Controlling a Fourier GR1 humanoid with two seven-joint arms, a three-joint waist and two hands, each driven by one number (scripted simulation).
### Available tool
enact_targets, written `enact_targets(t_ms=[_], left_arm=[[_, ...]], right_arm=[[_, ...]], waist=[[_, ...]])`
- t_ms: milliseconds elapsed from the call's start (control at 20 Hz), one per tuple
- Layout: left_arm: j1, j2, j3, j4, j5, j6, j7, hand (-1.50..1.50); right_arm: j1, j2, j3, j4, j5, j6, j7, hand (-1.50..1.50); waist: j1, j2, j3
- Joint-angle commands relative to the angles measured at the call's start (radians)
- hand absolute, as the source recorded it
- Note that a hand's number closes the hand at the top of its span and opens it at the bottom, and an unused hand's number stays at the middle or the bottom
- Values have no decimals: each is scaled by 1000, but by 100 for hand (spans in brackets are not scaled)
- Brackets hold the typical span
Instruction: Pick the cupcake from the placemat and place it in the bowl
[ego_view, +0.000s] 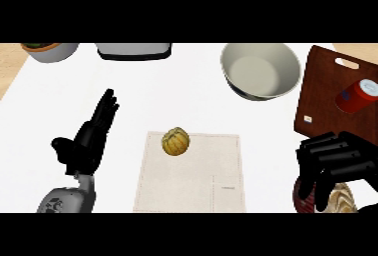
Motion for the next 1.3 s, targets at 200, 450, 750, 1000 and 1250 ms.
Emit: enact_targets(t_ms=[200, 450, 750, 1000, 1250], left_arm=[[-31, -19, -7, 29, -10, -12, -4, 0], [0, -43, -30, 16, -33, 1, -24, 0], [-18, -17, -12, -20, -26, -16, 27, 0], [-51, -28, -1, 26, -24, -14, 18, 0], [-34, -40, -20, -21, -24, -16, 31, 0]], right_arm=[[-123, -3, -203, -8, -96, 52, 257, 150], [-247, 85, -227, 32, -92, 24, 427, 150], [-521, 202, -158, 272, 4, 67, 540, 150], [-557, 233, -104, 417, 281, 11, 442, 150], [-654, 310, -81, 668, 458, -23, 329, 150]], waist=[[20, 5, -1], [24, 5, -1], [43, 7, -1], [41, 9, -1], [50, 11, 0]])
